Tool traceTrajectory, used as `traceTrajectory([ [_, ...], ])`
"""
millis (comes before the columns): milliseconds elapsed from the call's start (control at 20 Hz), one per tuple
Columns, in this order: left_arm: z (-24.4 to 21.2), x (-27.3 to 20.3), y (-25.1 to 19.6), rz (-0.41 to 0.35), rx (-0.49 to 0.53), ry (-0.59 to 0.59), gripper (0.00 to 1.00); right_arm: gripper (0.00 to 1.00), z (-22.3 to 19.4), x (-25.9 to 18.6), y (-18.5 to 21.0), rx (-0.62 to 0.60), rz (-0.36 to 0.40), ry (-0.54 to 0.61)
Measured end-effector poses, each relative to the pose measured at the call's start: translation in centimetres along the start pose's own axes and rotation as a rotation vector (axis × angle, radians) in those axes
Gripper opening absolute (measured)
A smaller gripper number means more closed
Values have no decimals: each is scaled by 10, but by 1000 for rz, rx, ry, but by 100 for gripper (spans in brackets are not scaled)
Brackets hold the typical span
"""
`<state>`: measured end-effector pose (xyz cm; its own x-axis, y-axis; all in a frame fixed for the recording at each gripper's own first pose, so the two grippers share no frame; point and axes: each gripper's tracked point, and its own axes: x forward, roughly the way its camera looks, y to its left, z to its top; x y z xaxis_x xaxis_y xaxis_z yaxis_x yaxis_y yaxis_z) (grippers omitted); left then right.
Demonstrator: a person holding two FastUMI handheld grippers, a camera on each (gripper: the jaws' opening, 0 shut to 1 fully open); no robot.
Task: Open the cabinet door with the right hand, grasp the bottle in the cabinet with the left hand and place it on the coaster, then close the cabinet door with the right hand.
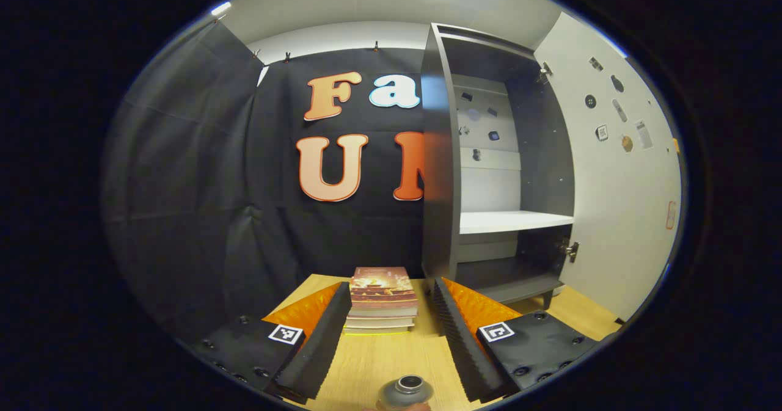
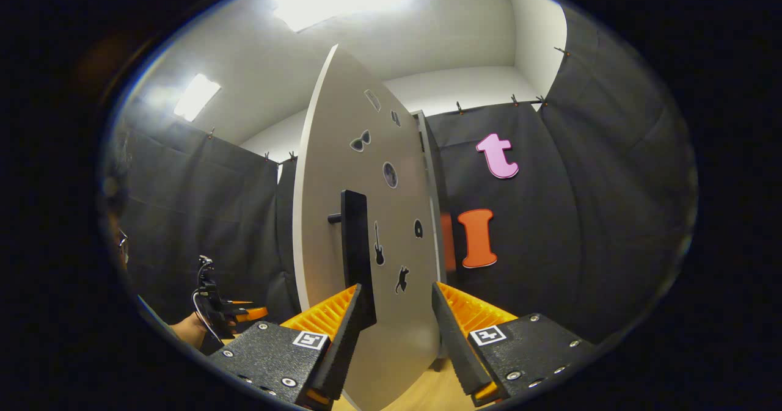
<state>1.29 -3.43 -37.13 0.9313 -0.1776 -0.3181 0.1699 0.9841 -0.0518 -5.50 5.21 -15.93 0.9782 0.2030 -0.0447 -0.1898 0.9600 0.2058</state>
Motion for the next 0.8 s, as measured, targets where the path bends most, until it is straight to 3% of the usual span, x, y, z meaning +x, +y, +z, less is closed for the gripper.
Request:
traceTrajectory([
  [300,31,4,7,22,80,-53,88,70,-5,27,25,31,85,2],
  [800,45,9,13,23,81,-59,89,71,-15,34,41,47,193,31],
])
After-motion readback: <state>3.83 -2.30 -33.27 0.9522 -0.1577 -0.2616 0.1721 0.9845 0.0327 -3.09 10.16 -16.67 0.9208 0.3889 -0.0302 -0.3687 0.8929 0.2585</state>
